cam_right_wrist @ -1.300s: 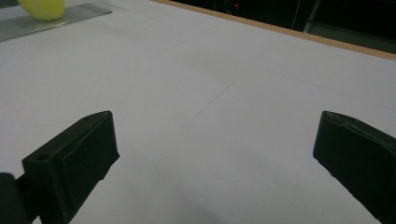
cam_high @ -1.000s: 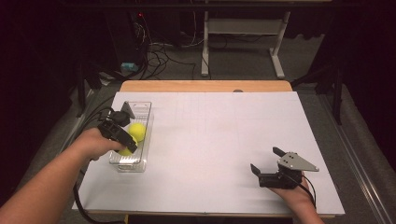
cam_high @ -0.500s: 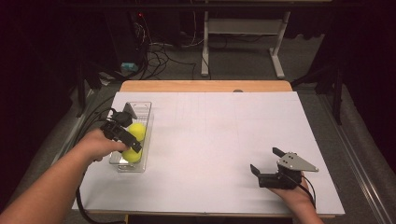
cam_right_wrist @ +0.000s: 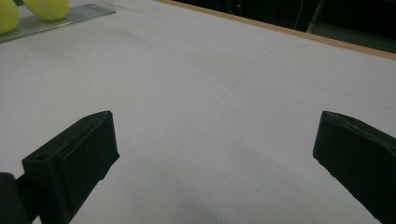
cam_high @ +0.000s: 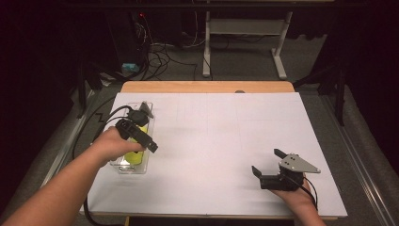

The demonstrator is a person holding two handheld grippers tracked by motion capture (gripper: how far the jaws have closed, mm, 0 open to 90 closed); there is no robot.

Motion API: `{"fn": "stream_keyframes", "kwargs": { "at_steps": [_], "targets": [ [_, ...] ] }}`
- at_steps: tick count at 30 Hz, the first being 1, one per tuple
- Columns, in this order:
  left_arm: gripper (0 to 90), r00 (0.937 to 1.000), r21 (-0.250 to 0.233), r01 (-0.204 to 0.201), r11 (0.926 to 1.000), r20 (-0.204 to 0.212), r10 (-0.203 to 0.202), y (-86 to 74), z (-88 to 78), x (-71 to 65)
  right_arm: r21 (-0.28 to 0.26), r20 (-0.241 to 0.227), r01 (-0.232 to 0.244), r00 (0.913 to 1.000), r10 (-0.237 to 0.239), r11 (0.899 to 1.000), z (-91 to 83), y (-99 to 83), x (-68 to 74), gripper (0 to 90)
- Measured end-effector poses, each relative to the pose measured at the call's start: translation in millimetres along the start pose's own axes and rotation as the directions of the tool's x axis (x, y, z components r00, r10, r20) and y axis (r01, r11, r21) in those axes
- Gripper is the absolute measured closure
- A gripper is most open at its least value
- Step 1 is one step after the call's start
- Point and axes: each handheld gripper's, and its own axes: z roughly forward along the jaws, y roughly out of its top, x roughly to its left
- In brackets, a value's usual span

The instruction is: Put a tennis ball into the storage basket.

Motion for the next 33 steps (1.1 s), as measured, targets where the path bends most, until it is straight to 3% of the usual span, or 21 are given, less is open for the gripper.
{"fn": "stream_keyframes", "kwargs": {
  "at_steps": [9, 15, 20, 24, 29, 31, 33],
  "targets": [
    [0.7, 0.9975, -0.011, -0.067, 0.9977, 0.019, 0.068, 23.8, 14.4, -32.7, -0.004, -0.004, -0.001, 1.0000, 0.001, 1.000, 0.1, -0.3, -0.5, 0.0],
    [0.6, 0.9908, -0.041, -0.124, 0.9914, 0.049, 0.126, 34.4, 27.1, -55.2, -0.004, -0.008, -0.005, 1.0000, 0.005, 1.000, -0.4, 0.3, -0.3, 0.0],
    [0.7, 0.9868, -0.117, -0.145, 0.9825, 0.056, 0.152, 33.0, 42.2, -69.4, -0.003, -0.011, 0.003, 0.9999, -0.003, 1.000, 1.3, 0.7, 1.1, 0.0],
    [0.6, 0.9869, -0.190, -0.128, 0.9734, 0.072, 0.144, 28.8, 56.2, -74.9, -0.001, -0.017, 0.005, 0.9998, -0.005, 1.000, 1.7, 0.7, 2.2, 0.0],
    [0.7, 0.9862, -0.297, -0.107, 0.9488, 0.090, 0.139, 18.6, 78.2, -79.7, -0.001, -0.016, 0.001, 0.9999, -0.001, 1.000, 0.9, 0.6, 2.1, 0.0],
    [0.7, 0.9852, -0.345, -0.078, 0.9353, 0.117, 0.125, 12.2, 87.2, -80.2, -0.001, -0.016, 0.002, 0.9999, -0.002, 1.000, 0.9, 0.4, 2.3, 0.0],
    [0.7, 0.9849, -0.401, -0.046, 0.9150, 0.134, 0.109, 4.3, 97.2, -80.4, -0.003, -0.017, 0.003, 0.9998, -0.003, 1.000, 1.0, 0.0, 2.3, 0.0]
  ]
}}
